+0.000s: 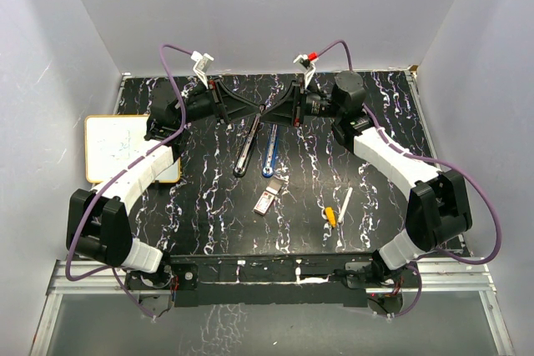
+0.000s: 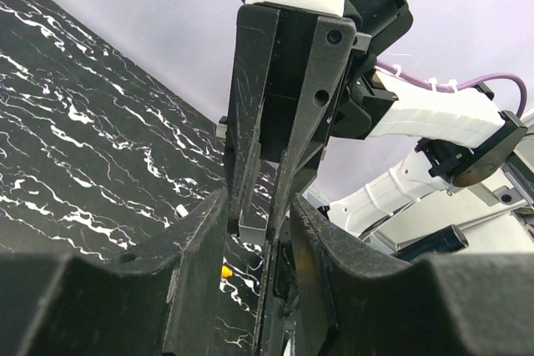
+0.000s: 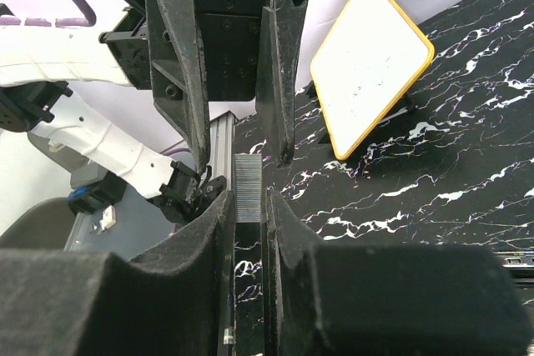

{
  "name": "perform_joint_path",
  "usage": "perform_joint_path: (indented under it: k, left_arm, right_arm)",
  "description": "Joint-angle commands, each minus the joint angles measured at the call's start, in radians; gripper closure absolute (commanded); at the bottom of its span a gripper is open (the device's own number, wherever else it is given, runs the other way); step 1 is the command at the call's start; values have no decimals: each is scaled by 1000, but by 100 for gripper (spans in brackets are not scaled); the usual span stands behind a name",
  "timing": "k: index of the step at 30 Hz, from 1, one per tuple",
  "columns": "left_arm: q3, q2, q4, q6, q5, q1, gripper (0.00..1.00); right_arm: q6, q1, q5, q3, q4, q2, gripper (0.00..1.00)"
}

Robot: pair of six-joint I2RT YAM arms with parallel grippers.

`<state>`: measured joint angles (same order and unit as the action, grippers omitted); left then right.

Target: Load the staples into the stapler

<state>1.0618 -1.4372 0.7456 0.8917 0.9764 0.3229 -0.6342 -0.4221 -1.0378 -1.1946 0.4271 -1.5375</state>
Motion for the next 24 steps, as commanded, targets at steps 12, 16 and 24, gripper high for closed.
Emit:
perform_joint_path:
  k: [12,16,24]
  left_arm:
    - [23,26,-16,-39,-1,2,67]
    - [23,26,-17,-42,-1,2,72]
    - [24,24,-19,-46,1,2,80]
  right_arm:
    - [-5,8,23,-10,53,37,86]
    - [-4,10,22,-10,52,37,86]
    - [-4,9,21,-8,53,36,86]
